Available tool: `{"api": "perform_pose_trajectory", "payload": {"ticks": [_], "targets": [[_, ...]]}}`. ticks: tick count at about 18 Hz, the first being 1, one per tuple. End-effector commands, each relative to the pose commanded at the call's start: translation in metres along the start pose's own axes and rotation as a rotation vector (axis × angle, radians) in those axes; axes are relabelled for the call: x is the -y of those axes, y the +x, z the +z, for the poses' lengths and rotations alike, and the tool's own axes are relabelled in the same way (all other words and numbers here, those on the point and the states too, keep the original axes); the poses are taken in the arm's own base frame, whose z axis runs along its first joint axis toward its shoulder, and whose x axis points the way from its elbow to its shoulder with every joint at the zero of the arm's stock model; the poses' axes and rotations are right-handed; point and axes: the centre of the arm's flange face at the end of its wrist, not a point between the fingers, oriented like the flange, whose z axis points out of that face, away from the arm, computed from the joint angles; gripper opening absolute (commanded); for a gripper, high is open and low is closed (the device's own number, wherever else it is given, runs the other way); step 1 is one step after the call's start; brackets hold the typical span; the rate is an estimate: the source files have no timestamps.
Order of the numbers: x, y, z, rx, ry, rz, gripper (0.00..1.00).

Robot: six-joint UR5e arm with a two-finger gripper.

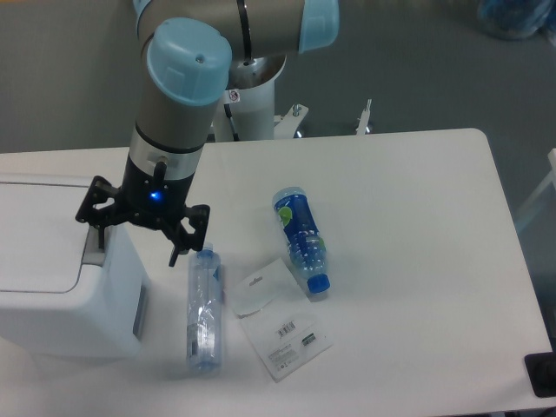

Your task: Open the trash can

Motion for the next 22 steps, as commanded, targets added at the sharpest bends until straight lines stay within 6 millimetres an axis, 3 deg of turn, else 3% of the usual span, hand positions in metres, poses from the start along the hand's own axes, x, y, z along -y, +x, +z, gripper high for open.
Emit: {"api": "perform_pose_trajectory", "payload": {"ticks": [17, 20, 22], "targets": [[-0.001, -0.001, -0.001, 0.002, 0.000, -0.001, 1.00], [0.002, -0.003, -0.008, 0.006, 0.015, -0.001, 1.00], [0.006, -0.016, -0.021, 0.018, 0.040, -0.017, 1.00]]}}
